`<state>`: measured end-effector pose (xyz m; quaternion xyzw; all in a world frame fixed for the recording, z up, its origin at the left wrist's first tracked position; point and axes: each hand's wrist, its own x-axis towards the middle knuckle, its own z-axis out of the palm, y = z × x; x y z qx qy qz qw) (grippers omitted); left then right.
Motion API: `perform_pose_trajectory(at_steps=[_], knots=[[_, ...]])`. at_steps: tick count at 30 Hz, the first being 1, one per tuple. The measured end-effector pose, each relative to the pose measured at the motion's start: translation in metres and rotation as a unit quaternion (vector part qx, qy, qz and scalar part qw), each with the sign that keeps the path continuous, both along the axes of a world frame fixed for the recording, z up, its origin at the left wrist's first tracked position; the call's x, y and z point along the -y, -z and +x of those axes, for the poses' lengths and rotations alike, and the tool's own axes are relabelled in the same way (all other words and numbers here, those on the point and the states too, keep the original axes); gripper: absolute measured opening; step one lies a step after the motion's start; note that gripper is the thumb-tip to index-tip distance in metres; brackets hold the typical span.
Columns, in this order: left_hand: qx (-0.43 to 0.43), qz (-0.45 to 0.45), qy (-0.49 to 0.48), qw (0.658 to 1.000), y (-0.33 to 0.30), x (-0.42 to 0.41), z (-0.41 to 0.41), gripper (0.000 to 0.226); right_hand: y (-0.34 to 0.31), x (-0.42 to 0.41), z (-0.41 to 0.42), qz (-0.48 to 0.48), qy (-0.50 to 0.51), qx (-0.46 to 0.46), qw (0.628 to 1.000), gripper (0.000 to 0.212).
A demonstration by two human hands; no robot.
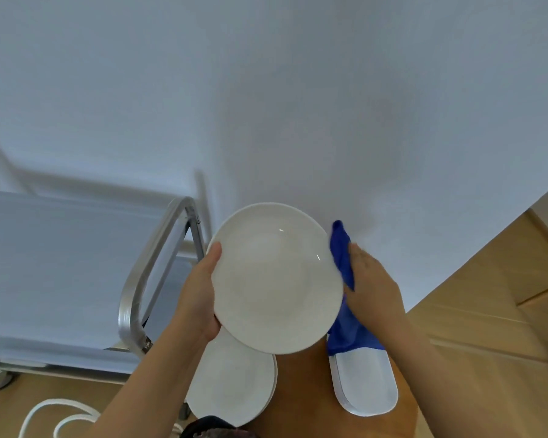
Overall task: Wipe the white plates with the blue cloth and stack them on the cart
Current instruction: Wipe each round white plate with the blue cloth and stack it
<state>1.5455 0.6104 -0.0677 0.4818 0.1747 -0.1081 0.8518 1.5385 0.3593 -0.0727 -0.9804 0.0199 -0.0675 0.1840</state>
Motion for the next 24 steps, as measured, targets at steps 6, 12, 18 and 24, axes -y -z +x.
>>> perform_pose_trajectory(at_steps=[6,12,18,24], knots=[[-0.001,-0.016,-0.043,0.999,0.001,0.003,0.009,0.031,-0.028,-0.008,-0.018,0.464,0.151,0.098,0.867,0.061],[-0.048,-0.068,0.027,0.996,-0.012,0.032,0.007,0.065,-0.012,-0.086,-0.057,0.177,-0.25,0.036,0.951,0.078],[-0.025,-0.032,0.082,0.996,-0.028,0.023,0.011,0.055,-0.004,-0.086,-0.06,-0.012,-0.234,0.184,0.954,0.057],[0.052,0.133,0.005,0.99,-0.02,0.02,0.021,0.062,-0.041,-0.055,-0.049,0.449,-0.029,0.054,0.891,0.027]])
